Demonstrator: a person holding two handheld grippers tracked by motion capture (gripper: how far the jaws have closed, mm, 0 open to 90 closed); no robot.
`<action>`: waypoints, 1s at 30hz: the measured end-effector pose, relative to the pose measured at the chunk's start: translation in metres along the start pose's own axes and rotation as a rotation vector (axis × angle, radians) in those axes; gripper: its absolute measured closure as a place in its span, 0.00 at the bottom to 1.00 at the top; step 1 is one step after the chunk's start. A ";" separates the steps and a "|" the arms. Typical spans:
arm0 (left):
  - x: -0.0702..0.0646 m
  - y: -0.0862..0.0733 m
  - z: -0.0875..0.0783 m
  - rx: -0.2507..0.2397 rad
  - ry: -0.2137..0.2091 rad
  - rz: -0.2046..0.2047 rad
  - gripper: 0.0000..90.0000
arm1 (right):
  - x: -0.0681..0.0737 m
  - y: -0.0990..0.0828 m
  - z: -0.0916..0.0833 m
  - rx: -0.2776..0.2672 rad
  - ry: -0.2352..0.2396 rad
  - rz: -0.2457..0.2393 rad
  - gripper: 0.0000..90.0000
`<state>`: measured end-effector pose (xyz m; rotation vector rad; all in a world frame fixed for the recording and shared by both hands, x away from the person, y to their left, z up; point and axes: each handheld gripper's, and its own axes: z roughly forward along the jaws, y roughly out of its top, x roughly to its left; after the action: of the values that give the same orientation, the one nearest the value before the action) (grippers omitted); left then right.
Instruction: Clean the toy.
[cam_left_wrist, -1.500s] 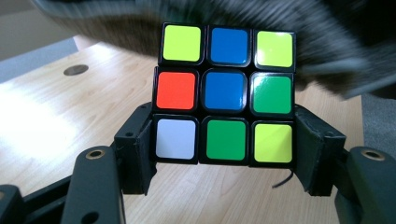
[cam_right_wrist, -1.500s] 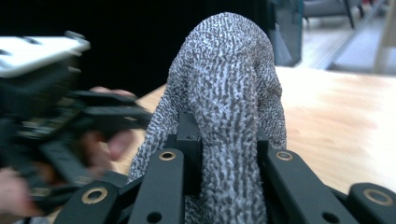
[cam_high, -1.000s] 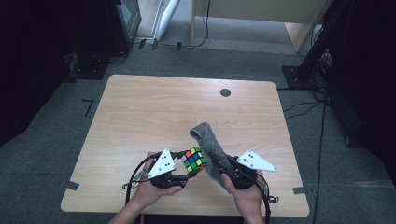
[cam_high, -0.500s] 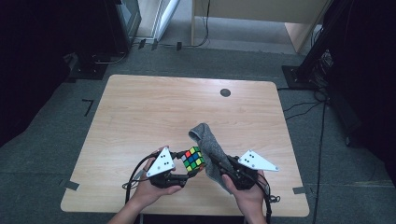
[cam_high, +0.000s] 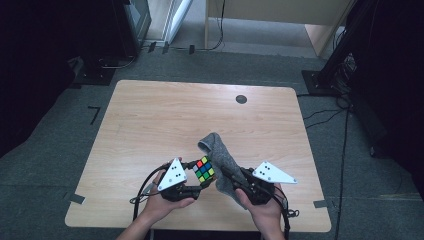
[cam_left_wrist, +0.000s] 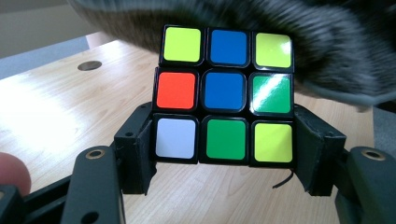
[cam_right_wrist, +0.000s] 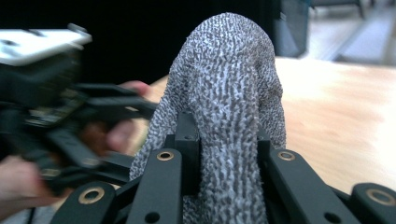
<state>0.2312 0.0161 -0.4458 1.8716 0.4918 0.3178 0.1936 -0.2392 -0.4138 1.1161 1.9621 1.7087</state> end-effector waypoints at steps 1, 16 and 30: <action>0.000 0.000 0.000 -0.001 -0.003 -0.002 0.38 | 0.003 0.002 -0.001 -0.005 0.010 -0.015 0.83; -0.001 -0.001 0.003 0.012 -0.038 -0.003 0.39 | 0.002 0.002 -0.001 0.009 -0.001 0.000 0.83; -0.001 -0.001 0.005 0.033 -0.048 -0.003 0.38 | -0.004 -0.002 0.002 0.028 -0.027 0.027 0.83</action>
<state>0.2327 0.0119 -0.4489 1.9059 0.4701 0.2632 0.1969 -0.2410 -0.4167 1.1738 1.9693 1.6761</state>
